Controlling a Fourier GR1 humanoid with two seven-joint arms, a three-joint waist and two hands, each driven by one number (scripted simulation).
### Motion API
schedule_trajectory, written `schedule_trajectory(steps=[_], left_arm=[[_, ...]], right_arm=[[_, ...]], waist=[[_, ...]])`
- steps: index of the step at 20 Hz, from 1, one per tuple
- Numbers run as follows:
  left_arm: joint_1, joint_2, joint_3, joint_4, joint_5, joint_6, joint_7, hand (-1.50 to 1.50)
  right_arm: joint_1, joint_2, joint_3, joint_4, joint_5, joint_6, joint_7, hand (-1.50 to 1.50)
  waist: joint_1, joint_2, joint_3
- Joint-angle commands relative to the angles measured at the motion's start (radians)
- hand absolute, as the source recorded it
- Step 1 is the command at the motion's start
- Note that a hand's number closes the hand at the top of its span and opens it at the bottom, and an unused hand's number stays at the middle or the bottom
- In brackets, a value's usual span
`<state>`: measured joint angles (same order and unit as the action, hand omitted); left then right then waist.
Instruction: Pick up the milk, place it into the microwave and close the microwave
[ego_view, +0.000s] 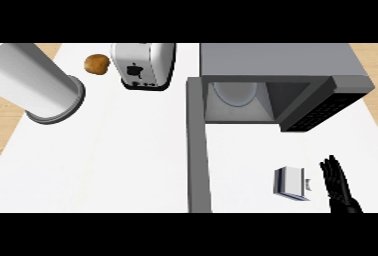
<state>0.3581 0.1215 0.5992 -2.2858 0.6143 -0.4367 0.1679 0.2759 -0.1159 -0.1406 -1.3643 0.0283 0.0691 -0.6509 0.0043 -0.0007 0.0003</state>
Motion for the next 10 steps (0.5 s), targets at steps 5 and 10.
schedule_trajectory(steps=[5,10], left_arm=[[0.001,0.010,0.067,0.031,0.058,-0.061,0.008,-1.50],[-0.024,-0.007,0.086,0.104,0.021,-0.104,-0.018,-1.50]], right_arm=[[-0.191,-0.041,-0.067,0.378,0.049,-0.025,-0.200,-1.50],[-0.241,-0.021,-0.072,0.484,0.065,-0.075,-0.257,-1.50]], waist=[[0.005,0.001,0.000],[0.002,0.001,0.000]])
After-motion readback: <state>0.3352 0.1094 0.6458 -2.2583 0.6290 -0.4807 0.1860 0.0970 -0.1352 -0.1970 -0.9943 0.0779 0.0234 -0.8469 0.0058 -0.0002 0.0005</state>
